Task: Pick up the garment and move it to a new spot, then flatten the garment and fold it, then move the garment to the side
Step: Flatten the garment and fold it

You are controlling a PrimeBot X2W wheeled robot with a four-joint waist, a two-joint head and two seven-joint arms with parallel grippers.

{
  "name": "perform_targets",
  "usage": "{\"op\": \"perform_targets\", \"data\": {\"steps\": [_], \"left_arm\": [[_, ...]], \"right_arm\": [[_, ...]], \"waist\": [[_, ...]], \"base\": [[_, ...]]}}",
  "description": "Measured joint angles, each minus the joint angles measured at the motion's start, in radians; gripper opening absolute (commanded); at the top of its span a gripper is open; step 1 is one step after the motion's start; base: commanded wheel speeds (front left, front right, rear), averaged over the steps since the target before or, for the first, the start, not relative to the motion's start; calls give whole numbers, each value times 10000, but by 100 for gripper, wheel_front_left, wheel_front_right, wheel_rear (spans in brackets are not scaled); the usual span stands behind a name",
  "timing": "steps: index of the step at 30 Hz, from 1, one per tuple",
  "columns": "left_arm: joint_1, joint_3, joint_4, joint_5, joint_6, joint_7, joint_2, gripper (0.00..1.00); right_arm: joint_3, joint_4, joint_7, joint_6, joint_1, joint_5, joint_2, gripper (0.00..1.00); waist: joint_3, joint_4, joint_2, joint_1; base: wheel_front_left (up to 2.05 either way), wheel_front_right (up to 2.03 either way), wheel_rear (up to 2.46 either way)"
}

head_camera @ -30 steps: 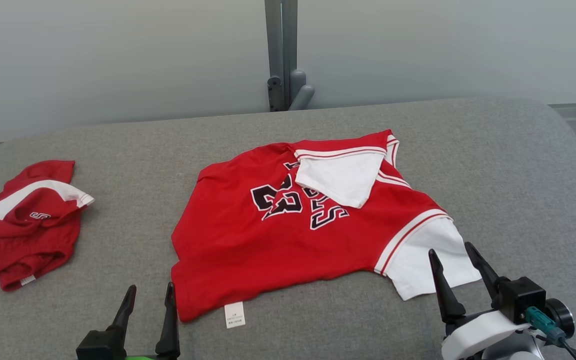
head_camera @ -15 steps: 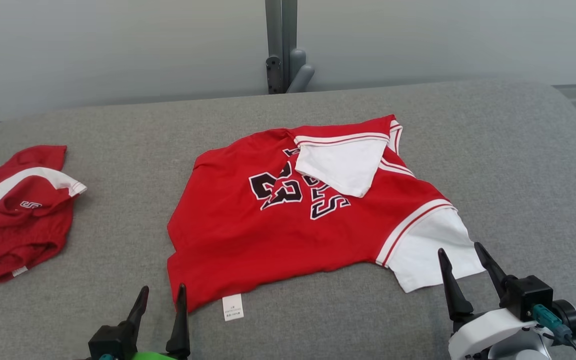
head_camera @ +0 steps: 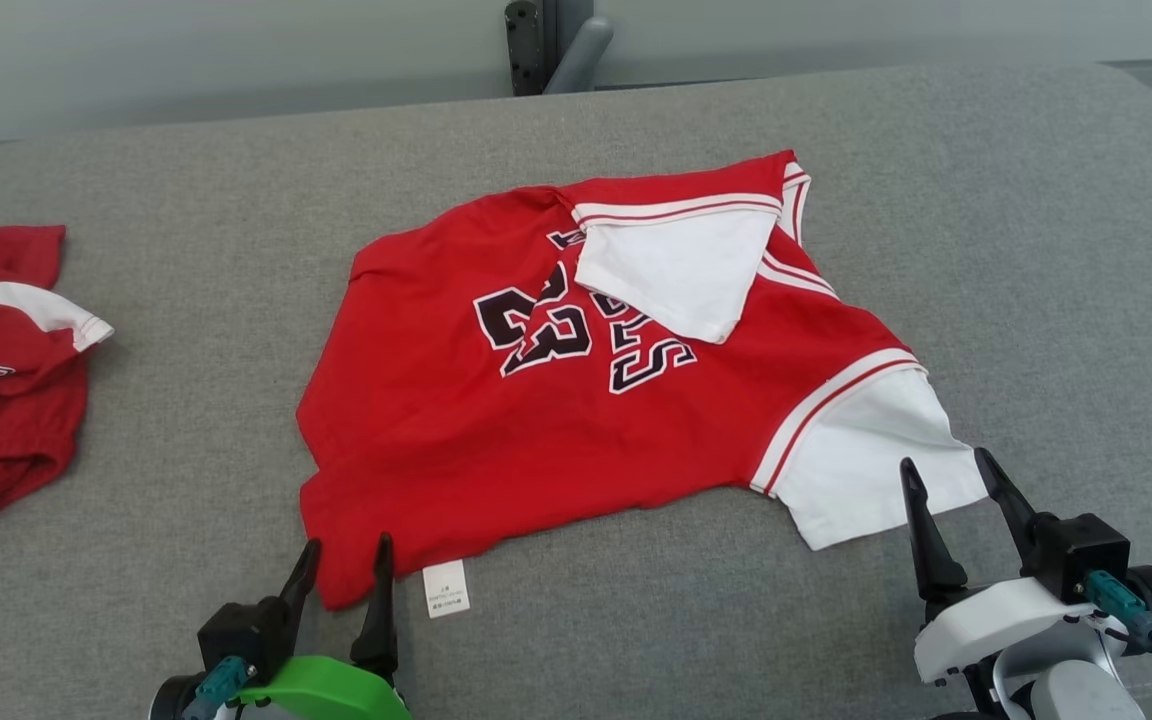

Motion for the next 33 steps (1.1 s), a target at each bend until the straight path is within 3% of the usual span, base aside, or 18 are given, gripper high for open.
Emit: {"op": "perform_targets", "data": {"steps": [13, 27, 28, 30, 31, 33], "left_arm": [[96, 353, -17, -31, 594, 0, 0, 100], [408, -171, -54, -443, 334, 0, -2, 100], [392, -174, -52, -458, 326, 0, -4, 80], [324, -167, -63, -541, 249, 0, -2, 21], [301, -174, -63, -539, 240, 0, 0, 0], [281, -182, -98, -514, 174, 0, -4, 0]], "right_arm": [[-265, 36, 0, 0, -221, -2, 94, 100], [-594, 155, 0, 0, -209, 12, 121, 100], [-614, 169, 0, 0, -209, 12, 117, 100], [-721, 270, 0, 0, -212, 19, 125, 100], [-771, 330, 0, 0, -211, 17, 128, 100], [-832, 564, 0, 0, -212, 19, 132, 100]], "waist": [[498, -229, 0, 0], [432, -43, 0, 0], [437, -58, -1, 0], [445, -93, -3, 0], [441, -105, -3, 0], [426, -112, -3, 0]], "base": [[0, 0, 0], [0, 0, 0], [0, 0, 0], [0, 0, 0], [0, 0, 0], [0, 0, 0]]}}
